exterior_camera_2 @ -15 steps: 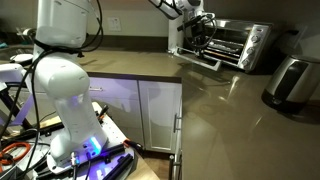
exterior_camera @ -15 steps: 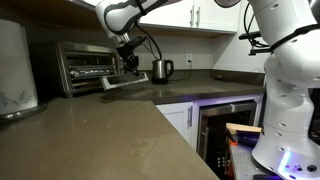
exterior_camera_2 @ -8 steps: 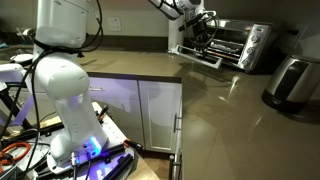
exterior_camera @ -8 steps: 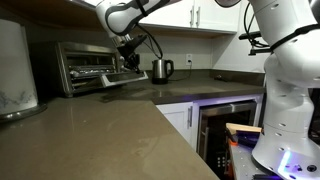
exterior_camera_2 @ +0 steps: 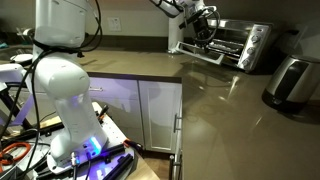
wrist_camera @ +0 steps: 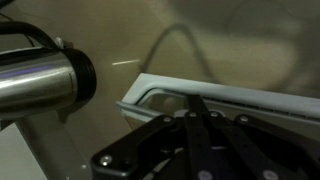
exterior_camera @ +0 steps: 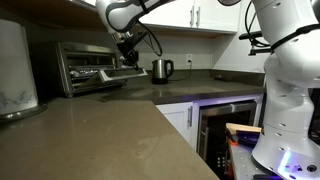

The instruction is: Close the door of the microwave oven.

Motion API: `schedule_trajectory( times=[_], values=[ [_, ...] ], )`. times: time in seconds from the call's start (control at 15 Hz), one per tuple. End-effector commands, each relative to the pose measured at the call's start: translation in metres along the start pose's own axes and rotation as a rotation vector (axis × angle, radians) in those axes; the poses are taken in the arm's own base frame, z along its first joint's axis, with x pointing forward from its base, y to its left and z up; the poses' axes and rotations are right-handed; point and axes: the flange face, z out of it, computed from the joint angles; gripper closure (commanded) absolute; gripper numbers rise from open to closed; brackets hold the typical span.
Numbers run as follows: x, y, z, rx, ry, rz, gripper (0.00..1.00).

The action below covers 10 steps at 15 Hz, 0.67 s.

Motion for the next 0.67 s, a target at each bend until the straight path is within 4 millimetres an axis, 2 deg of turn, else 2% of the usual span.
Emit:
schedule_trajectory(
  times=[0.0,0.6],
  values=[
    [0.011,0.018,-0.006,-0.058,0.096,0.033,1.00],
    [0.018,0.039,-0.012,-0.148,0.167,0.053,1.00]
  ],
)
